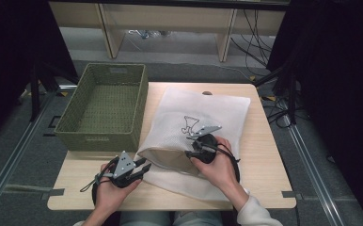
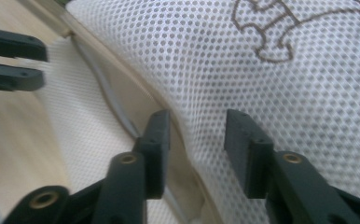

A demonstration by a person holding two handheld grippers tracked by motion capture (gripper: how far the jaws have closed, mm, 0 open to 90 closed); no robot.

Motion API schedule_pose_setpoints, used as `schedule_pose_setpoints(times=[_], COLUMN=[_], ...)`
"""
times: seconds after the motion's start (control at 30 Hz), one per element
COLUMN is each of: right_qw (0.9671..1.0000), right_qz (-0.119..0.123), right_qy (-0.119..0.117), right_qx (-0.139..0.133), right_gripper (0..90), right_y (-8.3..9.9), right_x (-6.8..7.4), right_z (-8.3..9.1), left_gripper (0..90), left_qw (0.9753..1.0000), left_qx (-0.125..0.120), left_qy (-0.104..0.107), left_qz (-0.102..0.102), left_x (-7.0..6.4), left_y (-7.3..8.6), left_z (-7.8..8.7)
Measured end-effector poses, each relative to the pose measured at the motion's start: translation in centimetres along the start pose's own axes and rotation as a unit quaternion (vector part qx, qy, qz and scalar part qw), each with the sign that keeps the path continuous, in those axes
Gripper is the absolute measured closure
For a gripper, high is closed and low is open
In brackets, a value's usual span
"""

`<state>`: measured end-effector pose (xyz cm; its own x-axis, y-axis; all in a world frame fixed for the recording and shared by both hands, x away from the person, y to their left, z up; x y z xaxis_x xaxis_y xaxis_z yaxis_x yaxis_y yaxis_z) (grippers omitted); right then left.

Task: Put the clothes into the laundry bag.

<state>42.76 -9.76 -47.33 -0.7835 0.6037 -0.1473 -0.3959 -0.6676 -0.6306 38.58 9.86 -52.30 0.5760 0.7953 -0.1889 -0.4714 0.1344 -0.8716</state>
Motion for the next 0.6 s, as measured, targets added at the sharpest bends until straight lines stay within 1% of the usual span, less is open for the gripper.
schedule_pose_setpoints(times=[0.03,0.07,0.1,0.13,0.17,0.2,0.23,0.3,0.33,0.37,0.4,0.43,0.47,0.5,0.53,0.57,0.6], right_qw=[0.9999,0.9999,0.9998,0.9997,0.9993,0.9991,0.9991,0.9993,0.9993,0.9994,0.9993,0.9993,0.9992,0.9991,0.9987,0.9986,0.9980], right_qz=[-0.010,-0.004,-0.002,0.014,0.019,0.016,0.010,0.004,-0.001,-0.003,-0.011,-0.013,0.001,0.006,0.017,0.014,0.019], right_qy=[0.005,0.014,0.016,0.018,0.030,0.037,0.036,0.031,0.031,0.028,0.026,0.026,0.026,0.022,0.021,0.013,0.005], right_qx=[0.000,0.001,0.006,0.012,0.013,0.017,0.017,0.021,0.022,0.018,0.023,0.024,0.030,0.035,0.042,0.050,0.059], right_gripper=[60.0,60.8,65.7,72.3,77.2,81.9,86.2,88.8,89.3,89.6,89.7,89.7,89.6,89.5,89.6,89.7,89.9], right_y=[-0.2,-0.5,-0.8,-1.1,-1.3,-1.4,-1.5,-1.6,-1.6,-1.6,-1.5,-1.4,-1.3,-1.2,-1.0,-0.7,-0.3], right_x=[0.3,0.3,0.4,0.4,0.4,0.3,0.3,0.3,0.3,0.3,0.5,0.7,0.7,0.9,1.1,1.5,1.8], right_z=[-0.4,-0.9,-1.4,-1.6,-1.9,-2.1,-2.3,-2.5,-2.4,-2.4,-2.3,-2.2,-2.1,-2.0,-2.0,-2.0,-2.1], left_gripper=[67.4,67.2,67.0,66.8,66.7,66.6,66.6,66.7,66.7,66.7,66.8,66.8,66.7,66.7,66.7,66.7,66.7], left_qw=[1.0000,1.0000,1.0000,1.0000,1.0000,1.0000,1.0000,0.9999,0.9999,0.9999,0.9999,0.9999,0.9998,0.9998,0.9999,0.9999,0.9999], left_qx=[-0.001,-0.002,-0.004,-0.003,-0.002,-0.003,-0.005,-0.006,-0.004,-0.004,-0.005,-0.006,-0.009,-0.010,-0.007,-0.008,-0.007], left_qy=[-0.001,-0.001,-0.004,-0.006,-0.007,-0.006,-0.006,-0.008,-0.009,-0.011,-0.010,-0.006,-0.007,-0.007,-0.007,-0.008,-0.005], left_qz=[0.001,0.002,0.002,0.003,0.003,0.005,0.004,0.008,0.006,0.009,0.009,0.011,0.013,0.015,0.011,0.012,0.013], left_x=[0.0,0.1,0.1,0.1,0.2,0.3,0.4,0.5,0.7,0.7,0.8,0.8,0.7,0.7,0.8,0.8,0.8], left_y=[0.0,-0.1,-0.1,-0.1,-0.1,-0.1,-0.2,-0.1,-0.1,0.0,-0.1,-0.1,-0.1,-0.1,-0.1,-0.1,-0.1], left_z=[0.1,0.1,0.2,0.3,0.4,0.5,0.5,0.5,0.6,0.6,0.6,0.6,0.6,0.6,0.7,0.8,0.8])
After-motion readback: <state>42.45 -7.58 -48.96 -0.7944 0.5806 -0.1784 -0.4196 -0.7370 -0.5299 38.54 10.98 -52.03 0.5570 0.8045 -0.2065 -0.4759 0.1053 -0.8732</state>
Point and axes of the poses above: each handheld gripper's, and its own axes: z roughly backward along the jaws, y roughly out of its underside, x roughly to its left, the point moved 8 cm from there along -z, roughly forward along the jaws, and after that the axes turned 14 degrees about z, right-handed, at the moved point
